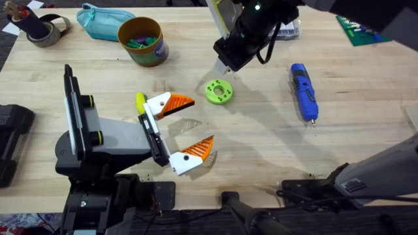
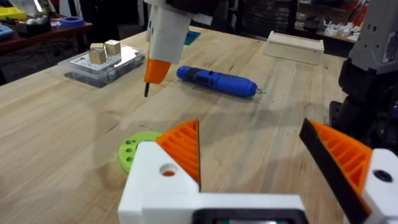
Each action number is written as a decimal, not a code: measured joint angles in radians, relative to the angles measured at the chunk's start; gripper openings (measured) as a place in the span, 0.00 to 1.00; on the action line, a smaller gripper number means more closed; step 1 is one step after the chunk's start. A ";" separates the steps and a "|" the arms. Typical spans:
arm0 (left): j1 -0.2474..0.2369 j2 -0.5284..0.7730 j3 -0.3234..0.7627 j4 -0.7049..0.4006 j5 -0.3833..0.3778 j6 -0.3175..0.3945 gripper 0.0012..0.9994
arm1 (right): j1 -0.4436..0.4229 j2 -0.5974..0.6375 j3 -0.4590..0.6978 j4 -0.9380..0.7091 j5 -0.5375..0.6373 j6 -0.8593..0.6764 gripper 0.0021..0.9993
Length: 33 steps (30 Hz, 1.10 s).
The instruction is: Pick up the gripper from the table and insert it into the empty holder that is missing its gripper. Then pick up a screw, insert it into the mounting hole, and use the screwdriver to tighten it. Finally, clean up the table by picking up the vegetable and placing it into the bucket.
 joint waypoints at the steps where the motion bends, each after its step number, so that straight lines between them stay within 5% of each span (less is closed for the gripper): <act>1: 0.000 0.000 0.000 0.000 0.000 0.000 0.99 | 0.000 0.000 0.000 -0.002 -0.001 0.000 0.00; 14: 0.000 0.000 0.000 0.000 0.000 0.000 0.99 | 0.000 0.003 0.032 -0.083 -0.002 -0.006 0.01; 33: 0.000 0.000 0.000 0.000 0.000 0.000 0.99 | -0.001 -0.002 0.669 -0.494 -0.005 -0.198 0.01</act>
